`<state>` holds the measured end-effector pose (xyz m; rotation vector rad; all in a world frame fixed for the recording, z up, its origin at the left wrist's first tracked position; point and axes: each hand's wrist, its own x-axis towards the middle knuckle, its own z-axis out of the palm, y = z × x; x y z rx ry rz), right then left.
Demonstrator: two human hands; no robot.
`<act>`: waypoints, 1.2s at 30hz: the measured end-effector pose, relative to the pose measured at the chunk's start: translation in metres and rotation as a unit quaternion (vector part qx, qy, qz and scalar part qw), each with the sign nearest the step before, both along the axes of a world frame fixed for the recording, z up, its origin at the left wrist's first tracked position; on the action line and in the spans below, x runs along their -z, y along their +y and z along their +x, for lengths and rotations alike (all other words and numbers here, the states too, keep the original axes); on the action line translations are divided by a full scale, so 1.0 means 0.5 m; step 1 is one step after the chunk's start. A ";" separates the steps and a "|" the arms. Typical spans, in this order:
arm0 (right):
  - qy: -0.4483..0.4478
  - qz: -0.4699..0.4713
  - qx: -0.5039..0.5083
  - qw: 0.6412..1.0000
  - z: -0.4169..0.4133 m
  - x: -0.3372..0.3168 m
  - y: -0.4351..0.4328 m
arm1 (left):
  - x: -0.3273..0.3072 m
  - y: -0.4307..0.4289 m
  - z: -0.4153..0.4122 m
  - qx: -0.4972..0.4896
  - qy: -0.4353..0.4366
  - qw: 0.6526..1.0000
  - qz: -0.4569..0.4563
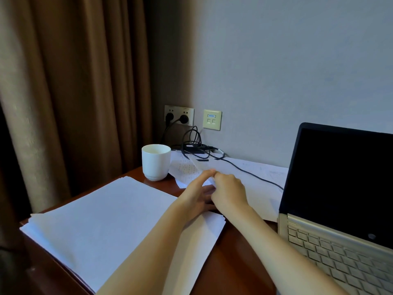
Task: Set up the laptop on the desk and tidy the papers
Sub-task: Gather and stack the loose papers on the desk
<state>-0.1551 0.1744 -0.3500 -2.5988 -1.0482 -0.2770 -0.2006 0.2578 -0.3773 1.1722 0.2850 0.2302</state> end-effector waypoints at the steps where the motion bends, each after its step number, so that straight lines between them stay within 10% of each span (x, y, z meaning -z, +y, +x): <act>1: 0.011 0.001 -0.005 1.000 -0.003 -0.001 0.000 | 0.002 0.001 0.001 -0.011 0.003 1.000 0.008; 10: 0.248 0.061 -0.006 0.967 0.032 0.006 -0.037 | 0.022 0.013 0.030 -0.112 0.047 0.993 -0.002; 17: 0.264 -0.009 0.001 0.965 0.041 0.017 -0.046 | 0.030 0.014 0.038 -0.138 0.015 0.989 0.046; 24: 0.120 -0.173 0.010 0.978 0.046 0.015 -0.043 | 0.026 0.012 0.035 -0.177 0.020 0.983 0.052; 36: -0.145 -0.065 0.011 0.987 0.061 0.008 -0.043 | 0.031 0.005 0.045 -0.276 0.032 0.960 0.027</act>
